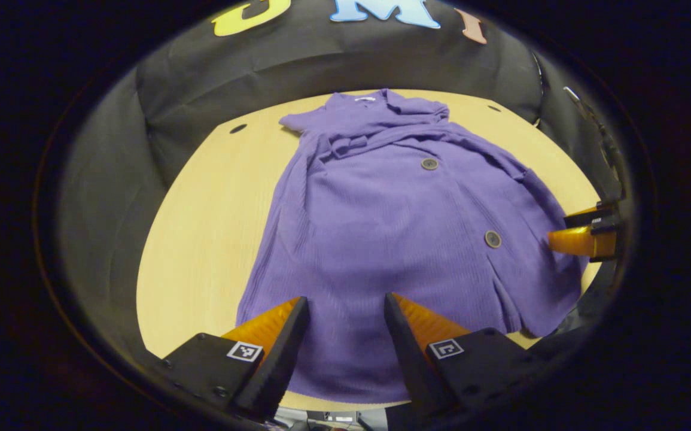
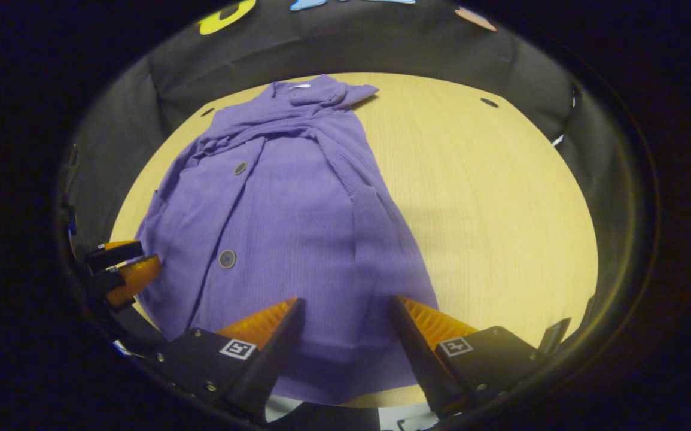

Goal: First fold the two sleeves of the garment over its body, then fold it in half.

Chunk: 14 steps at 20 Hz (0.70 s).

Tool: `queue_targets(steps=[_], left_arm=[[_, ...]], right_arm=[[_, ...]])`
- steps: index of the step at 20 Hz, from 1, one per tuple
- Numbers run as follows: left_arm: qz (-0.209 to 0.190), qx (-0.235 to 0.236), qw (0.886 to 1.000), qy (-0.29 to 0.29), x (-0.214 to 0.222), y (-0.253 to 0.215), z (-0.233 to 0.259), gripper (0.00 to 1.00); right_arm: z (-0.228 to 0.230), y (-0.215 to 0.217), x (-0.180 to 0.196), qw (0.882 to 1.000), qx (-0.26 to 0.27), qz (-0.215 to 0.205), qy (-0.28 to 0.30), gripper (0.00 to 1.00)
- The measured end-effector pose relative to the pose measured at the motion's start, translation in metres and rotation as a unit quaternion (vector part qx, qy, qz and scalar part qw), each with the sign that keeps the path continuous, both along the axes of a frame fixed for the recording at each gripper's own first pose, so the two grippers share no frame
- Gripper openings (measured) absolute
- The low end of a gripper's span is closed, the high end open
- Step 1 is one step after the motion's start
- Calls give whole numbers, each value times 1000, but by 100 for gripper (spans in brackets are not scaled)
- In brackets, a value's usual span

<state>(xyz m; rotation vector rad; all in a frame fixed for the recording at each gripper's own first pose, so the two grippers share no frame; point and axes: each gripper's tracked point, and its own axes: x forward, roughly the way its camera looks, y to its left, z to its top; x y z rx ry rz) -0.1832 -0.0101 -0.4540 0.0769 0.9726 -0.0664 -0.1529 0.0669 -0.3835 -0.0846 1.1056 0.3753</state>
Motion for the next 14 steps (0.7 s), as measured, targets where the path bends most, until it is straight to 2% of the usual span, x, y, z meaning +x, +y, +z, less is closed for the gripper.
queue_targets(steps=[3,6,9,10,11,12,13,14], left_arm=[[10,-3,1000,0,0,0,-4,86],[39,-33,999,0,0,0,-3,86],[27,-30,999,-4,-1,-7,-6,86],[22,-28,999,-8,0,-11,-6,77],[21,-28,999,-10,1,-14,-5,68],[23,-30,999,-9,2,-13,-7,70],[25,-37,999,-9,4,-16,-6,61],[21,-37,999,-7,2,-15,-7,65]], right_arm=[[-4,-3,-2,1000,-17,1,-1,95],[-5,-2,-4,1000,-27,2,-8,96],[-5,0,-6,1000,-22,5,-16,96],[-5,1,-6,1000,-22,8,-18,94],[-6,3,-5,1000,-19,10,-21,93],[-5,3,-6,1000,-20,10,-21,89],[-6,8,-6,1000,-8,10,-20,81],[-4,10,-6,1000,-4,-1,-16,75]])
